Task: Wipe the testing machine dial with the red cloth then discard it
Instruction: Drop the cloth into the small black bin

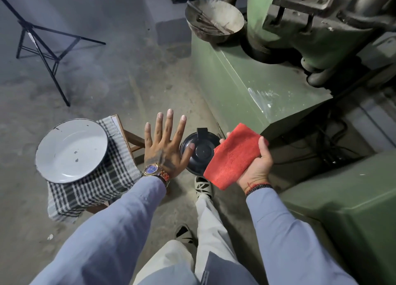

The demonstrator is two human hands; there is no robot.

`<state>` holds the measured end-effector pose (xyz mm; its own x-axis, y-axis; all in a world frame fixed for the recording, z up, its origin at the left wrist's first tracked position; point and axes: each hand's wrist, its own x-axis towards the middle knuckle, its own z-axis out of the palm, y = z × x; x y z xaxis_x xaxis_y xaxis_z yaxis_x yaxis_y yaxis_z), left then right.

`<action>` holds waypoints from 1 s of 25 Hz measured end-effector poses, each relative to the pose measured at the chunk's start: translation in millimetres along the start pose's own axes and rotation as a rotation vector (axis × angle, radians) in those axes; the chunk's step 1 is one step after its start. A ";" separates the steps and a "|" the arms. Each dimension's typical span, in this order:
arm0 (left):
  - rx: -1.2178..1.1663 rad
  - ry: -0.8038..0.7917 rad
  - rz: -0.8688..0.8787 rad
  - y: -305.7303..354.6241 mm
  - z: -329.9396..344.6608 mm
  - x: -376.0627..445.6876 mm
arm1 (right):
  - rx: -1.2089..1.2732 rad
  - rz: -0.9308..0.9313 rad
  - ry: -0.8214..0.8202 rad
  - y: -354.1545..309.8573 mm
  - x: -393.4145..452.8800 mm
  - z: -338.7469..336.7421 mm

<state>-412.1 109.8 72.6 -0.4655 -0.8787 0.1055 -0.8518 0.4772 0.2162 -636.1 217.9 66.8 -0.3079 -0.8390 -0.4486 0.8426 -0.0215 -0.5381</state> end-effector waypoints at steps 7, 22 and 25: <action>0.020 -0.039 -0.021 -5.2 18.2 0.4 | 0.027 0.067 0.000 16.3 10.8 -19.3; 0.118 0.008 0.069 -36.4 101.5 53.1 | 0.014 0.476 0.673 100.4 131.9 -73.6; 0.108 -0.011 0.092 -27.8 90.7 65.1 | -0.175 0.384 0.660 92.0 121.2 -74.1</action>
<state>-440.5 40.2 -14.5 -0.5447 -0.8315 0.1088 -0.8262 0.5544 0.1005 -628.6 154.5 -90.0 -0.2543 -0.2727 -0.9279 0.8780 0.3372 -0.3398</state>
